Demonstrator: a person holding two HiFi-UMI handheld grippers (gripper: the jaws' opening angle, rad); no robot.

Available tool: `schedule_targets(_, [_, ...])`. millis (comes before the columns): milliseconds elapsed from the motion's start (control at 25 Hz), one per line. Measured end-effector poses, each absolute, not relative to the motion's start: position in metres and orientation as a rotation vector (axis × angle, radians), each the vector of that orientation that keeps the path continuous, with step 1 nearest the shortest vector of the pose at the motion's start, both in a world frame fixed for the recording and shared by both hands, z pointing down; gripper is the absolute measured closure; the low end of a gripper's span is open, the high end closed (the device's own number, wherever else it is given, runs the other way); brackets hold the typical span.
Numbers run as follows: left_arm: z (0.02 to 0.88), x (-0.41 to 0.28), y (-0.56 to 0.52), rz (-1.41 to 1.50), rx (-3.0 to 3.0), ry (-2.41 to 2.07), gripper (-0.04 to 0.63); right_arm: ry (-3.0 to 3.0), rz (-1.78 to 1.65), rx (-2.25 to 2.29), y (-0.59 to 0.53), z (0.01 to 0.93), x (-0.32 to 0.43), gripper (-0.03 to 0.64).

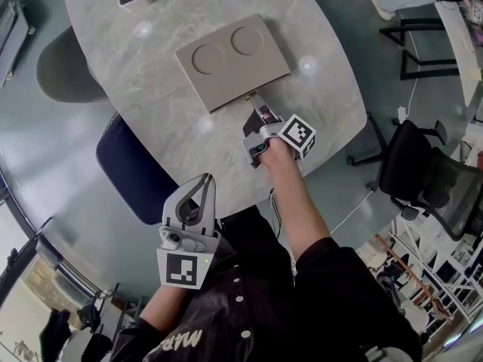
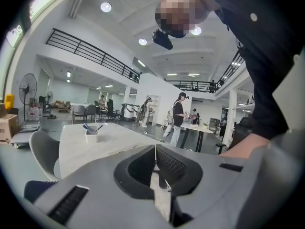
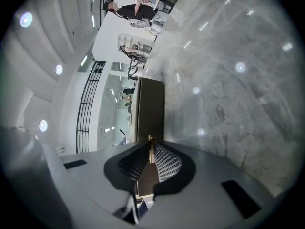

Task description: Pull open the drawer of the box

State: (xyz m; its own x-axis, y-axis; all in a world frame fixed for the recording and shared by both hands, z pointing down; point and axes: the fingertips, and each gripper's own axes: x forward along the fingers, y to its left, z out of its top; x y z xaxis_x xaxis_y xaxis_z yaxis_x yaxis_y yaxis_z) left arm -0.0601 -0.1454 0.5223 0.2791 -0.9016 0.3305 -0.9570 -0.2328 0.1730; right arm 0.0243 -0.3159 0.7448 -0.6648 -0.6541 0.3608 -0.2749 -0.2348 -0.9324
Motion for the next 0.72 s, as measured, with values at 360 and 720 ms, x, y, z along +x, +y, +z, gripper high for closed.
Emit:
schedule_targets(360, [0.5,-0.063,-0.145,0.186,2.233,-1.693,0.578,1.744,-2.011,-1.172,-0.296,0.743,0.039,0.597])
schedule_targets(720, [0.483,-0.07,-0.143,0.188,2.285,-1.7,0.578,1.752,-2.026,-1.222,-0.276,0.745,0.057,0.597])
